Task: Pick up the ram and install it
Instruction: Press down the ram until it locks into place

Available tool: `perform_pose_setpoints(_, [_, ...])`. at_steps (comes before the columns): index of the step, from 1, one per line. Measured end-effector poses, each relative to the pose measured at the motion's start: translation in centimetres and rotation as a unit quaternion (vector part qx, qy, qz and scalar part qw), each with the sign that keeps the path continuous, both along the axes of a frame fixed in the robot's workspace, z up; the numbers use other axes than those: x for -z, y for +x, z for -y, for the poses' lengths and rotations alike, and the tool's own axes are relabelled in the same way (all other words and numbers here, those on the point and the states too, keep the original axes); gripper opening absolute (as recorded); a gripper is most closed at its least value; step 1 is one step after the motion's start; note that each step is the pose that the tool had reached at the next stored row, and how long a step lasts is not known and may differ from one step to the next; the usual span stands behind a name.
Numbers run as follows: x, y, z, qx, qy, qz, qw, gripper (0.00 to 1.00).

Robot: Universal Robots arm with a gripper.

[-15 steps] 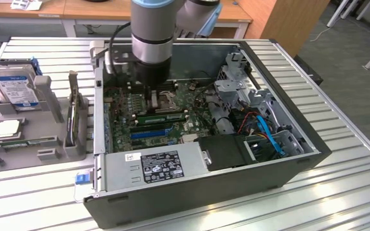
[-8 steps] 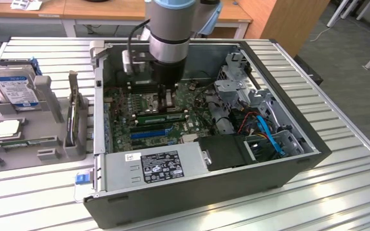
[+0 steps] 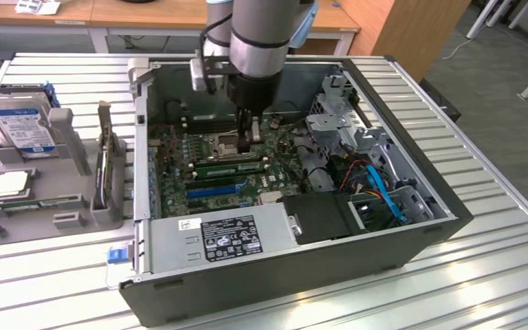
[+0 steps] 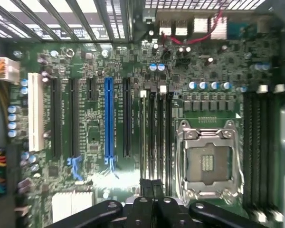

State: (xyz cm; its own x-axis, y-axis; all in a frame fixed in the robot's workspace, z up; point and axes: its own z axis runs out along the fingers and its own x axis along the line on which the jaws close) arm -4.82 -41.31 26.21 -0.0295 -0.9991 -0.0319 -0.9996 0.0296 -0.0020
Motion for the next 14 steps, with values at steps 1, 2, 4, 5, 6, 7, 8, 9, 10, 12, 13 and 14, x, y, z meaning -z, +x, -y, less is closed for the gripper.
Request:
perform_pose_setpoints(1, [-0.45,0.0,0.00,0.000,0.0000,0.0000,1.0000,0.11])
perform_pose_setpoints(2, [-0.90,0.0,0.00,0.000,-0.0001,0.0000,1.0000,0.11])
perform_pose_setpoints(4, [-1.84,0.1,0.00,0.000,0.0000,0.0000,1.0000,0.11])
perform_pose_setpoints(5, [-2.29,0.1,0.00,0.000,-0.0001,-0.0001,1.0000,0.11])
perform_pose_setpoints(6, [-2.74,0.1,0.00,0.000,0.0000,0.0000,1.0000,0.11])
perform_pose_setpoints(7, [-3.19,0.1,0.00,0.000,0.0000,0.0000,1.0000,0.11])
perform_pose_setpoints(8, [-3.64,0.2,0.00,0.000,0.0000,0.0000,1.0000,0.11])
perform_pose_setpoints(9, [-4.09,0.2,0.00,0.000,0.0000,0.0000,1.0000,0.11])
perform_pose_setpoints(10, [-4.53,0.2,0.00,0.000,-0.0001,-0.0001,1.0000,0.11])
perform_pose_setpoints(12, [-5.46,0.3,0.00,0.000,0.0000,0.0000,1.0000,0.11])
perform_pose_setpoints(13, [-5.92,0.3,0.00,0.000,0.0000,-0.0001,1.0000,0.11])
perform_pose_setpoints(14, [-6.37,0.3,0.00,0.000,0.0000,0.0000,1.0000,0.11])
